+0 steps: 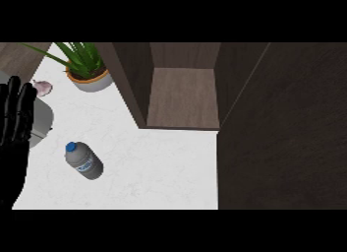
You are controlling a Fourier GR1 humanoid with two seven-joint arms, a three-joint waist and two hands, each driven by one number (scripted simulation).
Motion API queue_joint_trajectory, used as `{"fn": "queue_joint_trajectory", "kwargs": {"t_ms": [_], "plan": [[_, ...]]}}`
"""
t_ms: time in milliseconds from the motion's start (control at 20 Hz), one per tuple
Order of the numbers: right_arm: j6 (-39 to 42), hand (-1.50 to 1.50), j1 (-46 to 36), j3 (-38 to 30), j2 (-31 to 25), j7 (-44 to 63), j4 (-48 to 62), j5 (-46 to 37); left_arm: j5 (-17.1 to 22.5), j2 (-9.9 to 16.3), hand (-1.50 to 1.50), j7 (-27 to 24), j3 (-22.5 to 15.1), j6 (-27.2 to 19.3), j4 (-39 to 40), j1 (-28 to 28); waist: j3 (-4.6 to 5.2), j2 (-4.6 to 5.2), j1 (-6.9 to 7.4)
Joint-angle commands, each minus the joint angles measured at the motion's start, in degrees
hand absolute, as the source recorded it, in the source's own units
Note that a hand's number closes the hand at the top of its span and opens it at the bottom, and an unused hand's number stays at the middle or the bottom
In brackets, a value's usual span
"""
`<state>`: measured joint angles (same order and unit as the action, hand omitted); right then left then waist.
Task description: Pick up the bottled water, place it into the cabinet and close the cabinet
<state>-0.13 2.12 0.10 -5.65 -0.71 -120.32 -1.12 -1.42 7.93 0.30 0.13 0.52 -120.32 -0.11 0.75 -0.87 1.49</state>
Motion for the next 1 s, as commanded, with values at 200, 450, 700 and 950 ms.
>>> {"fn": "queue_joint_trajectory", "kwargs": {"t_ms": [200, 450, 700, 950], "plan": [[1.29, -1.5, 4.98, 3.26, 0.68, 0.62, -5.99, -0.25, 23.84, 9.36, -1.5, 3.1, 8.15, 17.67, 2.67, 0.92, -0.66, 0.59, -1.73], [6.94, -1.5, 7.4, 9.35, -0.56, 6.02, -9.98, 4.84, 42.47, 11.92, -1.5, 13.89, 10.81, 22.26, 4.48, 5.87, -0.66, 0.32, -0.62], [6.65, -1.5, 13.31, 13.8, -0.67, 10.94, -18.51, 3.18, 55.23, 18.57, -1.5, 19.29, 18.03, 25.47, 6.32, 5.91, -0.72, 0.61, -1.4], [3.52, -1.5, 6.95, 15.86, 2.2, 15.11, -17.38, 0.99, 62.42, 22.77, -1.5, 27.31, 22.53, 22.34, 2.2, 6.59, -0.75, 0.78, -1.08]]}}
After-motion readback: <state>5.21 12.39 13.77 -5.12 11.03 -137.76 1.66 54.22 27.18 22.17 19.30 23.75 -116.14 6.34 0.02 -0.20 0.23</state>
